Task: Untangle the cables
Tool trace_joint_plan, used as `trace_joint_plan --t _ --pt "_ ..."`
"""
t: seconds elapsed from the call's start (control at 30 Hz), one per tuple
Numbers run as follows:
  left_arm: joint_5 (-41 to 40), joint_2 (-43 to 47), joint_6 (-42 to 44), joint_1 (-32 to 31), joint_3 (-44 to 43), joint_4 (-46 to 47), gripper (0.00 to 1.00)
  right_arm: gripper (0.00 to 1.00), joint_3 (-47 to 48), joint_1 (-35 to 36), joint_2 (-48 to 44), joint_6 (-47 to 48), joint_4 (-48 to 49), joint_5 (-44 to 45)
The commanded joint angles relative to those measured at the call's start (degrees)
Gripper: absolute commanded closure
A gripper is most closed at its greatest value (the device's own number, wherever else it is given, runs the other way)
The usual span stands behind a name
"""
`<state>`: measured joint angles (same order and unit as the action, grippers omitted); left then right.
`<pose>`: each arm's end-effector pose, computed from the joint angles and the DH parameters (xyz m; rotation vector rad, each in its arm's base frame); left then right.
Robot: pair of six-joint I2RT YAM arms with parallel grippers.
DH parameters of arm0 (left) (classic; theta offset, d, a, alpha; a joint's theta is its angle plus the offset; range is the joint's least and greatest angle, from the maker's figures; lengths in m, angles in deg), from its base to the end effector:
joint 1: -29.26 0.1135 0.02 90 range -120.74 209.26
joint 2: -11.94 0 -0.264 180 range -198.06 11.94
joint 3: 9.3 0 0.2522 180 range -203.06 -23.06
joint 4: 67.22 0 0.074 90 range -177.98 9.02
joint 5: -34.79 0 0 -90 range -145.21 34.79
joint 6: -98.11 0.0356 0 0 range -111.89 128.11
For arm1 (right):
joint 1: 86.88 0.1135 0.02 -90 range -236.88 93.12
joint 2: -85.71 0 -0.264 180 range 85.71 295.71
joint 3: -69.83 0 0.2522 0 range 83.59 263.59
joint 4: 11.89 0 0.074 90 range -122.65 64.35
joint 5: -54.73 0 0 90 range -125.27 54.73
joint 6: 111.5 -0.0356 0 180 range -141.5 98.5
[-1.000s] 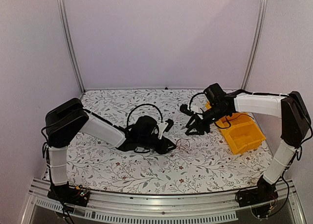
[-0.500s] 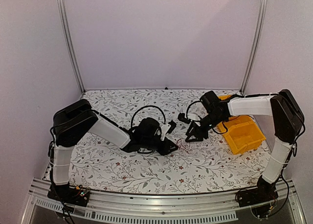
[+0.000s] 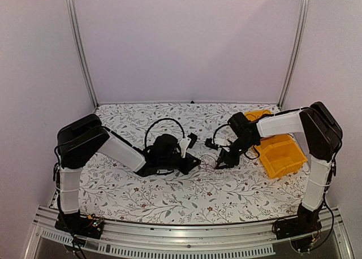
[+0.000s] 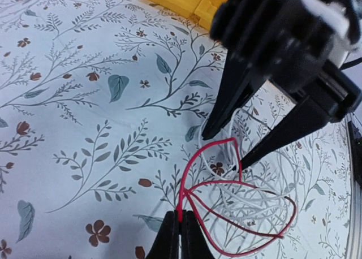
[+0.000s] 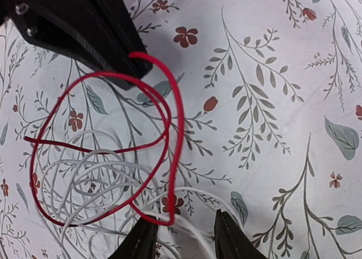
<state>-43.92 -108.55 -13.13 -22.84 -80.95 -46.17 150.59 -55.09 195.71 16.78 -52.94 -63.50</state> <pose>0.2502 -0.3328 0.1003 0.7100 2.0805 -0.9647 0.3021 0.2071 0.1392 -1.6472 2.1439 0.6516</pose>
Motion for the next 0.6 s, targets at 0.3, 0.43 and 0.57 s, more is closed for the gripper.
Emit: trace_joint_plan --t 0.3,0.43,0.57 --pt "-21.81 35.38 12.47 1.35 7.33 -9.29 1.00 0.68 1.42 -0.06 5.87 -0.78 -0.55 5.49" --pt "-24.65 44.00 14.85 1.33 6.45 -12.53 1.00 0.69 1.79 -0.06 6.84 -0.71 -0.85 6.71" --pt "-26.13 50.36 16.74 1.31 4.67 -14.82 1.00 0.69 1.97 -0.06 7.57 -0.75 -1.10 7.30"
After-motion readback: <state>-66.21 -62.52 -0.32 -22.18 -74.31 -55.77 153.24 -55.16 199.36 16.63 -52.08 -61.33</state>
